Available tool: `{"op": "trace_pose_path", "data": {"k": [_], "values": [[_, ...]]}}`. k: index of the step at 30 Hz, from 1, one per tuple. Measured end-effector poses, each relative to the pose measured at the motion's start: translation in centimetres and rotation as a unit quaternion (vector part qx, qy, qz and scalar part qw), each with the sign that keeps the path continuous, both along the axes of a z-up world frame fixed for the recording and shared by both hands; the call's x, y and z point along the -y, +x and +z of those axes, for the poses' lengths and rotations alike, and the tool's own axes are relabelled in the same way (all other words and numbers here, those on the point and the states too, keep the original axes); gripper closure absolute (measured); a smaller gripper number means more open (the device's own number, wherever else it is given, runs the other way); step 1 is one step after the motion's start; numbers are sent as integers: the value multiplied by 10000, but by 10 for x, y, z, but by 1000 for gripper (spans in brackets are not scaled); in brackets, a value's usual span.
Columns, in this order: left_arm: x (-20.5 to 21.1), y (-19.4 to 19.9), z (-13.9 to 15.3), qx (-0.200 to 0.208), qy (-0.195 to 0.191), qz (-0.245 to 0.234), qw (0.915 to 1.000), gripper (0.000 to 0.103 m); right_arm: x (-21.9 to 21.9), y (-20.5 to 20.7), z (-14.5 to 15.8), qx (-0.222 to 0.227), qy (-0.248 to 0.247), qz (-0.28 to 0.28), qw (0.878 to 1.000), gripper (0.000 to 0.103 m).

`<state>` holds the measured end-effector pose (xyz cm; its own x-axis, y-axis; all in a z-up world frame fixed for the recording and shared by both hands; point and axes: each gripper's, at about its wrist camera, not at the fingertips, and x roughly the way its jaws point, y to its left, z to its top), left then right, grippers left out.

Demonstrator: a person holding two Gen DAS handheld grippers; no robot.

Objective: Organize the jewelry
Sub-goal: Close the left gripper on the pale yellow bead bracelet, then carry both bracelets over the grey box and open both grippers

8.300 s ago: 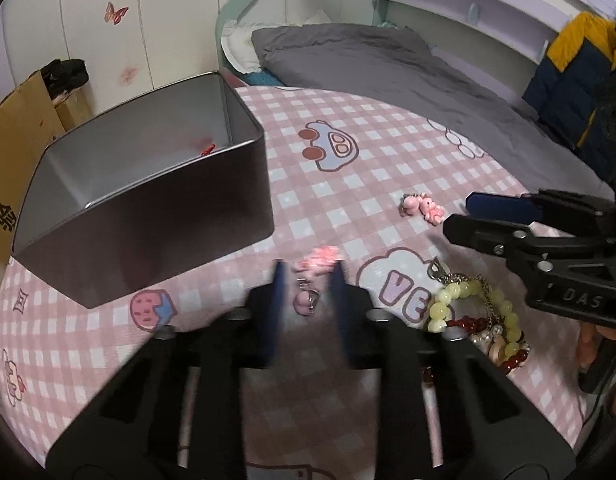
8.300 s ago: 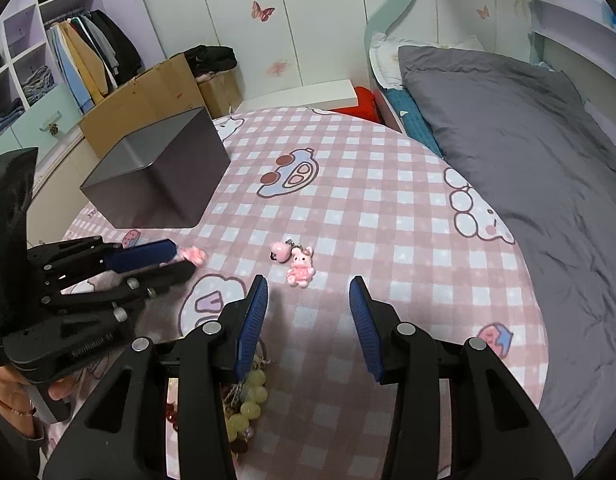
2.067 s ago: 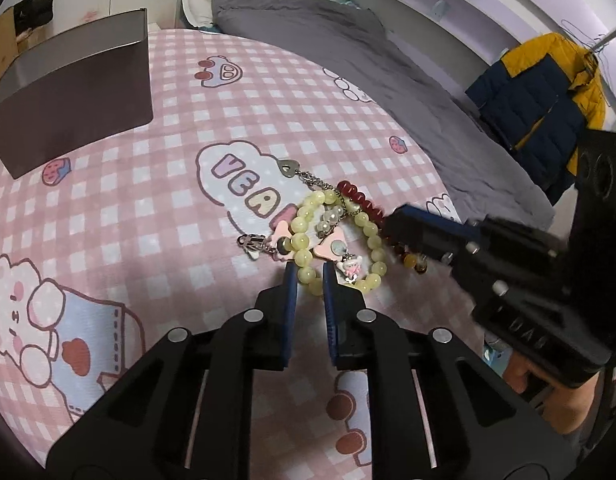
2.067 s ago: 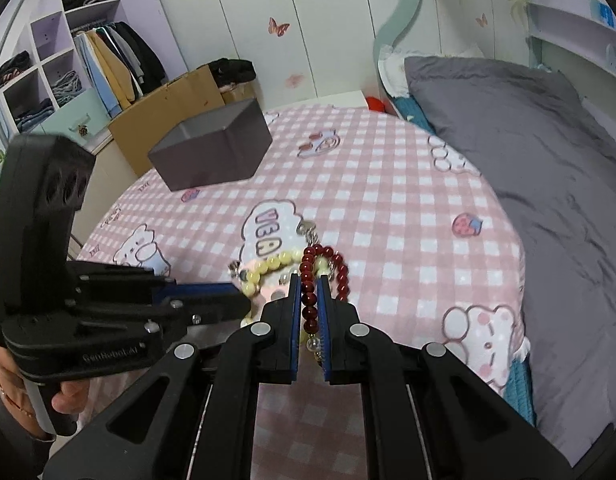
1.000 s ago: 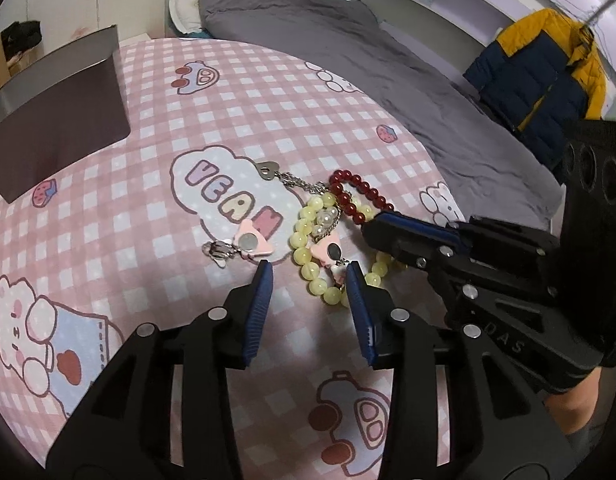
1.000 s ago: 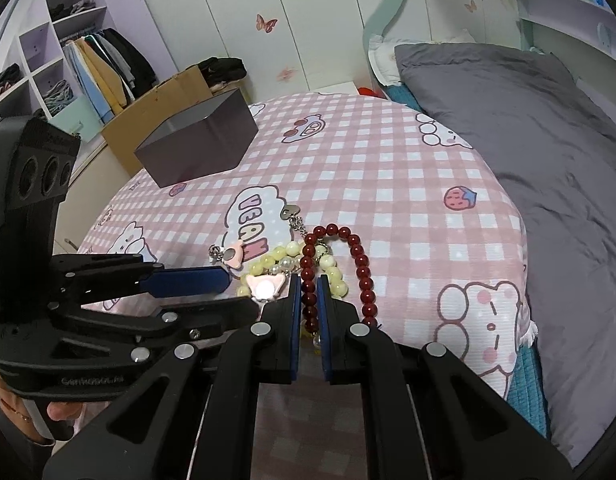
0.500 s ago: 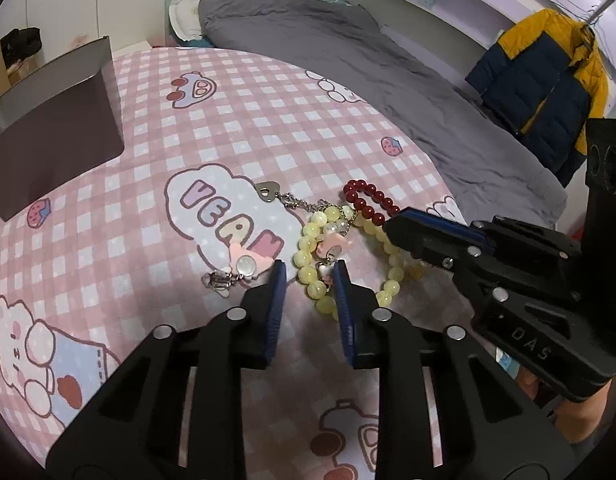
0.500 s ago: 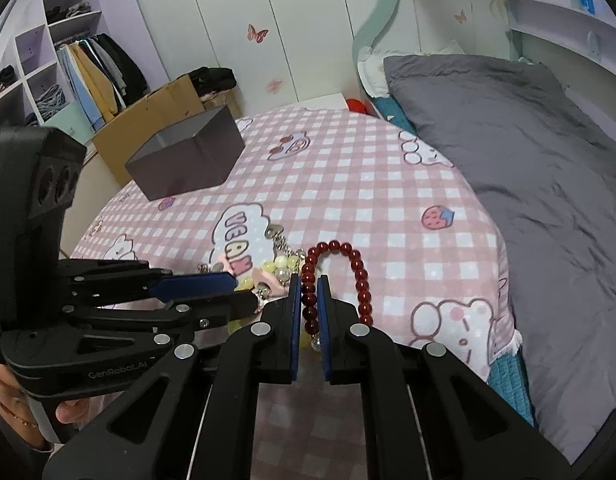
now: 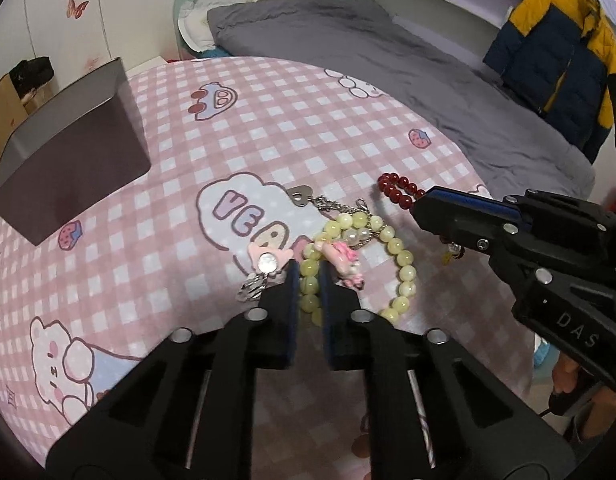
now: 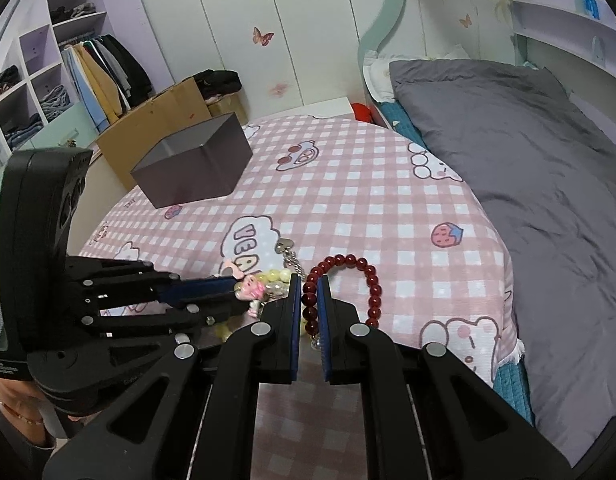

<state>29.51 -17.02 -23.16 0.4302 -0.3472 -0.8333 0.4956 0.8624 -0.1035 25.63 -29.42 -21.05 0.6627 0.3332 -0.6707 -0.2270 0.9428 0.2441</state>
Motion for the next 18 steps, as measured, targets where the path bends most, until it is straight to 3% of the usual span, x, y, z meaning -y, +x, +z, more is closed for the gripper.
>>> {"op": "trace_pose_path", "data": {"k": [6, 18], "values": [[-23, -7, 18, 84, -527, 26, 9986, 94, -9, -2, 14, 160, 100, 110, 9998, 97], [-77, -12, 74, 266, -1679, 21, 9854, 94, -38, 2, 58, 601, 185, 374, 9973, 97]]}}
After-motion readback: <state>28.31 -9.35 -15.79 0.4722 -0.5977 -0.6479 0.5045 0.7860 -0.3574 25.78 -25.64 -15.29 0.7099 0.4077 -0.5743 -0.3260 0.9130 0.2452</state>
